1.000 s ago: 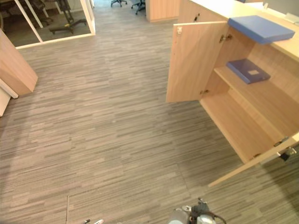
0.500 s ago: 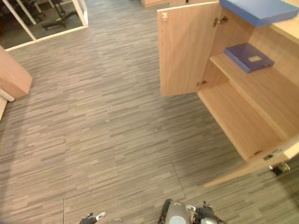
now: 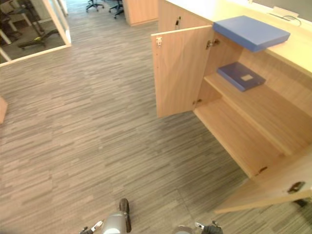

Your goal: Walk over to the cabinet, pick up the folder, carry it to the office cabinet, place the folder inside the office cabinet, then close the office cabinet door

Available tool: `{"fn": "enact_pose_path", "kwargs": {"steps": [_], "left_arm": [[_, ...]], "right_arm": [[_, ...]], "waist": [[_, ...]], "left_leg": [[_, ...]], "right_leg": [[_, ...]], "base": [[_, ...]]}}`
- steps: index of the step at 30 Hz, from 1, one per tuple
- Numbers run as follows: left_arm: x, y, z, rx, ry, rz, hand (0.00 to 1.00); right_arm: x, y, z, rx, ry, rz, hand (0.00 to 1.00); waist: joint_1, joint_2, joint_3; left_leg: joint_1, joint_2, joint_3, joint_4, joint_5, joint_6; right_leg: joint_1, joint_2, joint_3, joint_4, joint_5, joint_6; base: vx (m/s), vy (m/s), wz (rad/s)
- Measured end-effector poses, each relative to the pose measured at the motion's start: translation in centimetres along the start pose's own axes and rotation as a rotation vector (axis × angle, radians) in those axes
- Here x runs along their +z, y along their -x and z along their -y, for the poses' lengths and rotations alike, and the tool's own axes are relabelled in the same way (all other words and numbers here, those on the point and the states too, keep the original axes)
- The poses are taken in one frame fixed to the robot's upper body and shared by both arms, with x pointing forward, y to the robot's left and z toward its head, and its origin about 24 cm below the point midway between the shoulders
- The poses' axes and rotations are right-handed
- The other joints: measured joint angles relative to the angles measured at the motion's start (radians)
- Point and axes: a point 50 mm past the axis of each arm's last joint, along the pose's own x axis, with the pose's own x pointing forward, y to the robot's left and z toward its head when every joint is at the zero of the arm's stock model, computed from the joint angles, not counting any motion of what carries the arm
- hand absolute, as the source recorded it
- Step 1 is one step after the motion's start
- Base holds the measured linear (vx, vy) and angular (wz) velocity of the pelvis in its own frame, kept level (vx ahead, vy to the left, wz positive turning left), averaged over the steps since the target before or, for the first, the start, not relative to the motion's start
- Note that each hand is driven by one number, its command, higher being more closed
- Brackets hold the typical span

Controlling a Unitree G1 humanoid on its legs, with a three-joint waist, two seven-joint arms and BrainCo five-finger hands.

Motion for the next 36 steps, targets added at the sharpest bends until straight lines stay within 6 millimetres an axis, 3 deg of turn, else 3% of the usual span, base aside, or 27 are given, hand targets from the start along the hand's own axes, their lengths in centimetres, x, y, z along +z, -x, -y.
{"fn": "enact_pose_path", "kwargs": {"steps": [1, 2, 3, 4, 6, 8, 9, 11, 12, 13, 15, 17, 20, 21, 22, 23, 25, 28, 29, 31, 33, 36], "left_arm": [[-0.5, 0.1, -0.3, 0.009, 0.002, -0.015, 0.00], [-0.7, 0.1, -0.8, 0.020, -0.001, -0.020, 0.00], [-0.9, 0.2, -1.7, 0.040, -0.010, -0.024, 0.00], [-0.8, 0.1, -2.1, 0.049, -0.016, -0.021, 0.00], [-0.4, 0.0, -1.9, 0.044, -0.027, -0.013, 0.00], [-1.2, 0.2, -1.8, 0.041, -0.033, -0.037, 0.00], [-1.4, 0.2, -1.6, 0.035, -0.035, -0.044, 0.00], [-1.8, 0.4, -1.2, 0.021, -0.061, -0.053, 0.00], [-2.0, 0.4, -1.1, 0.014, -0.076, -0.055, 0.00], [-2.3, 0.5, -1.0, 0.001, -0.092, -0.061, 0.00], [-2.3, 0.5, -0.8, -0.011, -0.099, -0.060, 0.00], [-2.0, 0.5, -0.1, -0.026, -0.090, -0.058, 0.00], [-2.1, 0.5, -0.1, -0.025, -0.080, -0.060, 0.00], [-2.0, 0.5, -0.2, -0.019, -0.071, -0.059, 0.00], [-2.1, 0.5, -0.1, -0.017, -0.062, -0.071, 0.00], [-2.3, 0.5, 0.2, -0.022, -0.054, -0.079, 0.00], [-2.2, 0.5, 0.6, -0.029, -0.044, -0.078, 0.00], [-0.9, 0.2, 1.4, -0.041, -0.034, -0.052, 0.00], [-0.7, 0.1, 1.4, -0.043, -0.035, -0.047, 0.00], [0.0, 0.0, 1.9, -0.053, -0.025, -0.026, 0.00], [0.9, -0.2, 2.1, -0.060, -0.024, -0.004, 0.00], [1.8, -0.4, 2.1, -0.059, -0.026, 0.024, 0.00]], "right_arm": [[-0.5, 0.1, -0.2, 0.005, 0.015, -0.018, 0.00], [-0.9, 0.1, -0.4, 0.010, 0.015, -0.032, 0.00], [-1.4, 0.3, -1.1, 0.027, 0.010, -0.051, 0.00], [-1.7, 0.4, -1.6, 0.041, 0.005, -0.058, 0.00], [-1.5, 0.4, -1.7, 0.051, 0.002, -0.055, 0.00], [-0.5, 0.1, -1.4, 0.054, 0.001, -0.031, 0.00], [0.0, 0.0, -1.1, 0.047, 0.004, -0.012, 0.00], [1.5, -0.2, -0.1, 0.019, 0.006, 0.050, 0.00], [1.7, -0.2, 0.1, 0.014, 0.008, 0.054, 0.00], [1.8, -0.2, 0.3, 0.011, 0.007, 0.060, 0.00], [2.0, -0.2, 0.1, 0.016, 0.005, 0.067, 0.00], [3.4, -0.4, 0.1, 0.013, -0.027, 0.096, 0.00], [3.7, -0.4, 0.1, 0.011, -0.025, 0.103, 0.00], [3.4, -0.4, 0.1, 0.010, -0.033, 0.094, 0.00], [3.4, -0.4, 0.1, 0.009, -0.039, 0.095, 0.00], [3.8, -0.5, 0.3, 0.004, -0.035, 0.102, 0.00], [4.4, -0.5, 0.0, 0.012, -0.036, 0.116, 0.00], [3.2, -0.5, 0.6, -0.008, -0.069, 0.079, 0.00], [3.0, -0.4, 0.6, -0.008, -0.072, 0.074, 0.00], [2.8, -0.4, 0.5, -0.009, -0.075, 0.067, 0.00], [2.9, -0.5, 0.4, -0.006, -0.079, 0.065, 0.00], [1.8, -0.4, 0.0, -0.002, -0.141, 0.019, 0.00]], "waist": [[0.003, -0.013, -0.010], [0.007, -0.020, -0.025], [0.012, -0.053, -0.053], [0.011, -0.074, -0.069], [0.013, -0.077, -0.083], [0.013, -0.053, -0.096], [0.008, -0.037, -0.099], [-0.014, -0.008, -0.099], [-0.015, -0.001, -0.099], [-0.015, 0.010, -0.099], [-0.019, 0.018, -0.091], [-0.040, 0.037, -0.044], [-0.041, 0.043, -0.012], [-0.037, 0.034, -0.009], [-0.039, 0.036, -0.001], [-0.035, 0.050, -0.001], [-0.033, 0.054, 0.001], [-0.041, 0.053, 0.001], [-0.041, 0.052, -0.001], [-0.048, 0.051, -0.003], [-0.052, 0.047, -0.005], [-0.052, 0.029, -0.021]], "left_leg": [[-0.001, -0.019, -0.020, 0.033, 0.091, -0.019], [-0.006, -0.041, -0.018, 0.060, 0.112, -0.014], [-0.032, -0.091, -0.020, 0.135, 0.107, -0.003], [-0.058, -0.125, -0.010, 0.206, 0.053, 0.019], [-0.058, -0.185, 0.046, 0.276, -0.026, 0.076], [0.021, -0.237, 0.116, 0.244, -0.054, 0.137], [0.072, -0.262, 0.140, 0.204, -0.058, 0.155], [0.210, -0.308, 0.153, 0.078, -0.044, 0.189], [0.246, -0.314, 0.155, 0.044, -0.041, 0.193], [0.305, -0.320, 0.161, -0.003, -0.039, 0.195], [0.356, -0.318, 0.169, -0.034, -0.039, 0.195], [0.386, -0.281, 0.176, -0.036, -0.040, 0.196], [0.417, -0.248, 0.199, -0.047, -0.050, 0.180], [0.454, -0.250, 0.218, -0.088, -0.066, 0.154], [0.482, -0.246, 0.223, -0.122, -0.078, 0.136], [0.482, -0.236, 0.233, -0.126, -0.073, 0.136], [0.467, -0.224, 0.266, -0.120, -0.071, 0.134], [0.474, -0.197, 0.287, -0.095, -0.067, 0.120], [0.475, -0.191, 0.288, -0.087, -0.070, 0.116], [0.467, -0.162, 0.285, -0.056, -0.102, 0.127], [0.448, -0.122, 0.273, -0.012, -0.163, 0.105], [0.367, -0.075, 0.266, 0.191, -0.161, 0.074]], "right_leg": [[0.034, -0.024, 0.021, -0.039, 0.004, 0.036], [0.044, -0.044, 0.034, -0.066, 0.009, 0.046], [0.063, -0.079, 0.058, -0.121, 0.036, 0.046], [0.066, -0.117, 0.065, -0.139, 0.067, 0.047], [0.041, -0.199, 0.093, -0.090, 0.135, 0.047], [-0.043, -0.294, 0.118, 0.091, 0.207, -0.022], [-0.096, -0.336, 0.113, 0.207, 0.243, -0.086], [-0.206, -0.390, 0.052, 0.584, 0.197, -0.204], [-0.225, -0.387, 0.028, 0.652, 0.184, -0.210], [-0.245, -0.372, -0.035, 0.727, 0.150, -0.189], [-0.277, -0.328, -0.117, 0.731, 0.080, -0.158], [-0.336, -0.235, -0.205, 0.641, -0.006, -0.136], [-0.391, -0.160, -0.292, 0.433, 0.006, -0.124], [-0.412, -0.138, -0.323, 0.312, 0.074, -0.109], [-0.422, -0.118, -0.327, 0.305, 0.107, -0.185], [-0.427, -0.104, -0.331, 0.298, 0.107, -0.183], [-0.446, -0.076, -0.335, 0.302, 0.077, -0.182], [-0.425, -0.053, -0.351, 0.300, 0.016, -0.165], [-0.421, -0.053, -0.365, 0.301, -0.003, -0.165], [-0.373, -0.091, -0.496, 0.328, -0.075, -0.163], [-0.363, -0.064, -0.523, 0.331, -0.072, -0.159], [-0.339, -0.016, -0.517, 0.271, -0.065, -0.160]], "base": [[0.30, 0.421, -0.52], [0.38, 0.524, -0.69], [0.33, 0.384, -0.63], [0.50, 0.584, -0.54], [0.52, 0.609, -0.46], [0.41, 0.469, -0.60], [0.29, 0.327, -0.38], [0.36, 0.357, -0.20], [0.33, 0.288, -0.18], [0.24, 0.143, -0.30], [0.25, 0.054, -0.25], [0.22, -0.100, -0.23], [0.15, -0.143, -0.30], [0.25, -0.229, -0.34], [0.24, -0.194, -0.45], [0.30, -0.243, -0.68], [0.23, -0.211, -0.57], [0.17, -0.216, -0.07], [0.12, -0.164, 0.00], [0.19, -0.173, -0.03], [0.18, -0.138, -0.15], [0.13, -0.185, -0.18]]}}
